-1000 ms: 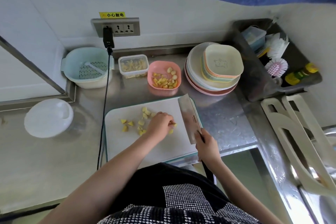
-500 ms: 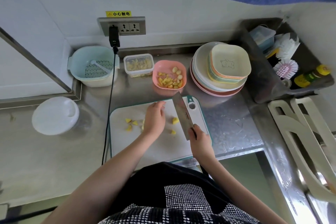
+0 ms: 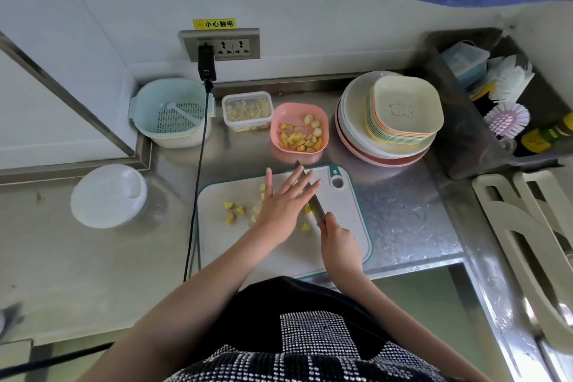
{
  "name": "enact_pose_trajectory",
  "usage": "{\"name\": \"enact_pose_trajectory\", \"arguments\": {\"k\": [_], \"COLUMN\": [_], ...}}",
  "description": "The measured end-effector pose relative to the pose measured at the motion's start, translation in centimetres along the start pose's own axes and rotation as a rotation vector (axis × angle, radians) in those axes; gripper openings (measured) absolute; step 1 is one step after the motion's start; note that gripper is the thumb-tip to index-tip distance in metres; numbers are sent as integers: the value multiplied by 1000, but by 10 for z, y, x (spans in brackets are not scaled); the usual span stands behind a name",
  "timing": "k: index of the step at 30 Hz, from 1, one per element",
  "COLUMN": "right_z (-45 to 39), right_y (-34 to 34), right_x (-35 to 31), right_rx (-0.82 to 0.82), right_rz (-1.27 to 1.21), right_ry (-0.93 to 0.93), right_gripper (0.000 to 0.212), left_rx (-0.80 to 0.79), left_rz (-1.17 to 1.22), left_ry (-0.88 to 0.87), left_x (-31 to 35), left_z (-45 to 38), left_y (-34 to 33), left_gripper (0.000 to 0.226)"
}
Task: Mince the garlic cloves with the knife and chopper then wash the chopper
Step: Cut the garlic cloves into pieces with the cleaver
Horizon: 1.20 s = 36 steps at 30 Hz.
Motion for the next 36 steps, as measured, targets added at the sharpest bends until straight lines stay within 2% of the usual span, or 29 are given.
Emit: {"name": "enact_pose_trajectory", "arguments": {"k": [8,11,15,17,18,20,21,22,24,26,29,36], "right_z": [-15,-20,-24,-25,-24,-22,-20,-18,-15,-9,1,9], "right_y": [3,6,20,28,31,35,36,37,35,33,28,18], "right_x": [0,3,11,18,22,27,29,29,30,31,31,28], "right_rx": [-58,-94,-140,-151,-139,-100,-86,-76,-63,-55,-46,-95], "right_rz": [25,22,-138,-256,-289,-325,-328,-318,-278,-251,-230,-167], "right_ry": [22,17,49,54,50,38,34,41,66,80,101,126], "right_gripper": [12,11,19,19,18,18,18,18,19,19,20,20], "left_rx": [-75,-116,-186,-64,87,323,306,207,-63,-146,-120,11], "left_rz": [-84,-79,-68,25,90,181,210,257,280,212,134,213], "left_ry": [57,45,43,49,60,110,132,147,148,132,134,99], "left_x": [-3,-4,-1,-5,-8,-16,-17,-15,-8,-4,-2,-21], "left_z": [-3,-7,-17,-14,-8,4,10,14,16,14,10,21], "left_y": [4,3,9,11,10,2,-2,-7,-19,-25,-29,-25], "left_gripper": [77,83,81,79,75,47,33,25,29,33,30,12]}}
Point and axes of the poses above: each hand's wrist, its own z-axis away from the middle knuckle, its own y-axis out of the back of the hand, x = y × z, the point moved 1 cm from there along -z, towards the middle knuckle, and after that the axes turned 14 degrees about z, right-handed, at the moved point
